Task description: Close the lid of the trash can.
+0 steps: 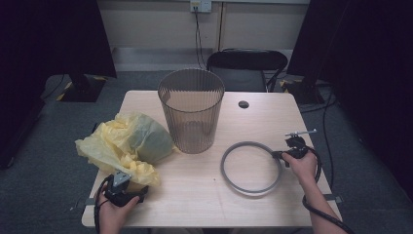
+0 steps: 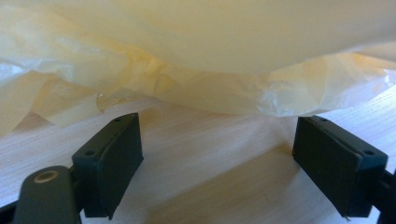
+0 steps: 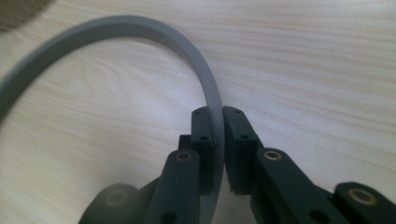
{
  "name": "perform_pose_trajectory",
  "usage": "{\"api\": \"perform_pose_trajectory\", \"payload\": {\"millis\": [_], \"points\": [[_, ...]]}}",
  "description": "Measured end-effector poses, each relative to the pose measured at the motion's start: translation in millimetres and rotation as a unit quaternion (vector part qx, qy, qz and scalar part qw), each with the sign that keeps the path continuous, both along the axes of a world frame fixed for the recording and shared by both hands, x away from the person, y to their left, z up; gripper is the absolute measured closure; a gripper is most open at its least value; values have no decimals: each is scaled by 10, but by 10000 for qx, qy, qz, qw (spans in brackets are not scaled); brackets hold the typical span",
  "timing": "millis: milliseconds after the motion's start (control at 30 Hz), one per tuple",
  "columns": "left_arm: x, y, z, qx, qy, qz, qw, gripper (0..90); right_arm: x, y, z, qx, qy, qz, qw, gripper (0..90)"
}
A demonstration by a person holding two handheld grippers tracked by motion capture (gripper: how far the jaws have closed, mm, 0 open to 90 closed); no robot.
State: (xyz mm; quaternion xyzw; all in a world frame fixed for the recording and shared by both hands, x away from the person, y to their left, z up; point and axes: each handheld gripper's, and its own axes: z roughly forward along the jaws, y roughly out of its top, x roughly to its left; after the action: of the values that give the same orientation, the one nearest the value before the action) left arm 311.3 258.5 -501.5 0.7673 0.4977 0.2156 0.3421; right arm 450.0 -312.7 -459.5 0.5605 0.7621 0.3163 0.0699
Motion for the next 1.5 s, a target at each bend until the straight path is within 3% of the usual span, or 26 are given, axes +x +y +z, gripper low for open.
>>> {"api": "perform_pose_trajectory", "payload": {"millis": [100,167,367,1000,1500], "points": [[0,0,0,2,2,-2,10000,154,4,-57,76,378,35,-86,9992,839],[0,0,0,3,1,-3,10000,154,6,-86,122,414,60,-145,9990,839],[1,1,1,14,3,-7,10000,153,-11,-205,170,971,17,-259,9949,839],[4,-2,0,23,14,-24,10000,142,31,-178,595,1266,-59,42,9919,839],[4,-2,1,29,17,-21,10000,142,38,-169,1037,1321,-172,119,9910,839]]}}
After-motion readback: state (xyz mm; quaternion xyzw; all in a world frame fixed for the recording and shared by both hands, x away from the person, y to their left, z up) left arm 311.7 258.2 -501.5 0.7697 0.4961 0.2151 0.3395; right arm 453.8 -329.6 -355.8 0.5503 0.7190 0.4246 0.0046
